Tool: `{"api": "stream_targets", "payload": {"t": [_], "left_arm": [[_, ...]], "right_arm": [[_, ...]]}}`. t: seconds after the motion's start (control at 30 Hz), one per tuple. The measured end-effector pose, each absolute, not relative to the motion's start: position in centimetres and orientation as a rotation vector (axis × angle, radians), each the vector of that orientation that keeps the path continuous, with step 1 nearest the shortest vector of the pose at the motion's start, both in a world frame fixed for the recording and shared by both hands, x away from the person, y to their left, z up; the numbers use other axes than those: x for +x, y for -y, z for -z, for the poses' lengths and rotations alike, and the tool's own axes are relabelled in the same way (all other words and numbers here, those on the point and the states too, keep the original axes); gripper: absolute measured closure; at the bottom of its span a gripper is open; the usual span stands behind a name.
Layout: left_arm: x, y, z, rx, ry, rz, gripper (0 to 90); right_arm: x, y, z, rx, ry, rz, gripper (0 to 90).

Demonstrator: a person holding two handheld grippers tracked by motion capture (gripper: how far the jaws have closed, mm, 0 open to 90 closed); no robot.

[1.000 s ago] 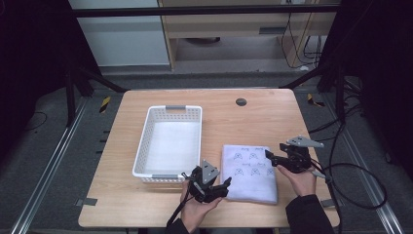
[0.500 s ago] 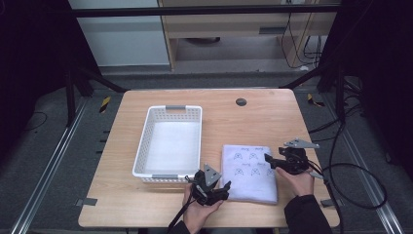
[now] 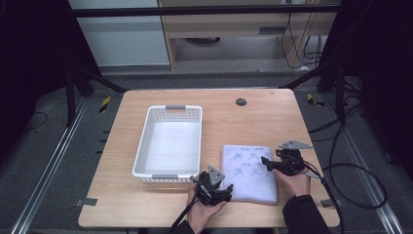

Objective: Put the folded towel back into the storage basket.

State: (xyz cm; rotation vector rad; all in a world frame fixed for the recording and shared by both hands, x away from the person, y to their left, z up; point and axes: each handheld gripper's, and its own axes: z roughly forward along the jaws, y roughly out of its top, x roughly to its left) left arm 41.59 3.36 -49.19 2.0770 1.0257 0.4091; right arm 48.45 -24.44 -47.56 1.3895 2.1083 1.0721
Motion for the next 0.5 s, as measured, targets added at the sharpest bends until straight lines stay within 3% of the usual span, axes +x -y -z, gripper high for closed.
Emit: {"api": "stream_targets", "payload": {"t": [0.23,0.5], "left_arm": [[42.1,-3.4,49.8,2.069,-1.061,-0.347,28.5],[42.0,-3.2,50.1,2.076,-1.053,-0.342,30.8]], "right_arm": [[48.9,24.0,48.4,1.395,-2.126,-1.042,32.1],[49.2,24.1,49.4,1.446,-2.144,-1.052,33.5]]}}
